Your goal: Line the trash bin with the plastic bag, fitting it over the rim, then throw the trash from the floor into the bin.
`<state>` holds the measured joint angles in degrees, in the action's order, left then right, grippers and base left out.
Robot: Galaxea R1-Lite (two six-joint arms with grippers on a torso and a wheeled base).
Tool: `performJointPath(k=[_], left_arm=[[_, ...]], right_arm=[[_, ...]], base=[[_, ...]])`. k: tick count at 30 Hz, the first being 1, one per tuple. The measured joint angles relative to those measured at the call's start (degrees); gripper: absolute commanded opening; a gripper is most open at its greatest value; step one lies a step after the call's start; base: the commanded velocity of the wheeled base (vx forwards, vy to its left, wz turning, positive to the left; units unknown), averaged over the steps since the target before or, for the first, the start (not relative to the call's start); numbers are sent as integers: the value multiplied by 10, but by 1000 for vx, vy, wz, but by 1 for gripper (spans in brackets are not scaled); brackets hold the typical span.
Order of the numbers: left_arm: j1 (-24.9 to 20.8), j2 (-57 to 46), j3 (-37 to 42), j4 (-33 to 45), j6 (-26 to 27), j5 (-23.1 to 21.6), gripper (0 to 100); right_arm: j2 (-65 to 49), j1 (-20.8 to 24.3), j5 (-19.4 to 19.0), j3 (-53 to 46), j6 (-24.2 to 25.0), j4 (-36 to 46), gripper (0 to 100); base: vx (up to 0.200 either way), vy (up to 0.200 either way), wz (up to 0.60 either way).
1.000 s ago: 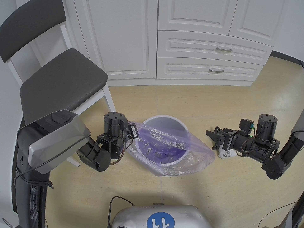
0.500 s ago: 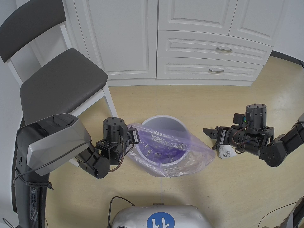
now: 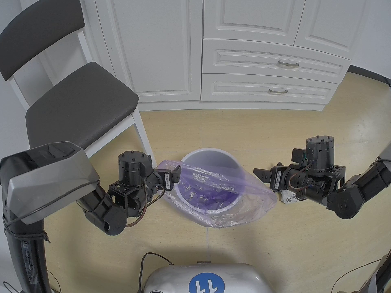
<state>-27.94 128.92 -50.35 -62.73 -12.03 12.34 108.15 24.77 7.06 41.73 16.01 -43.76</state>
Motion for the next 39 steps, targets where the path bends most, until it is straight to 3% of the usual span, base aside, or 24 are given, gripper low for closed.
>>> performJointPath(k=[4,9,17,21,24,29,35,39], left_arm=[[-1,-31,45,-6,13,-1,100],[-9,-92,107,-18,18,-1,100],[-27,-198,184,-25,20,2,100],[-40,-256,223,-27,21,4,100],[-46,-287,244,-31,24,6,100],[-55,-317,266,-53,50,16,100],[-63,-334,281,-86,82,33,100],[-66,-341,287,-103,101,41,100]], right_arm=[[5,14,13,-18,-19,-24,100],[9,23,21,-60,-73,-124,100],[-4,34,66,-172,-281,-308,100],[-13,37,75,-222,-324,-412,100],[-20,37,80,-243,-336,-438,100],[-36,36,83,-242,-345,-382,100],[-61,34,81,-164,-351,-175,100],[-76,32,57,-66,-353,-29,100]], base=[[0,0,0],[0,0,0],[0,0,0],[0,0,0],[0,0,0],[0,0,0],[0,0,0],[0,0,0]])
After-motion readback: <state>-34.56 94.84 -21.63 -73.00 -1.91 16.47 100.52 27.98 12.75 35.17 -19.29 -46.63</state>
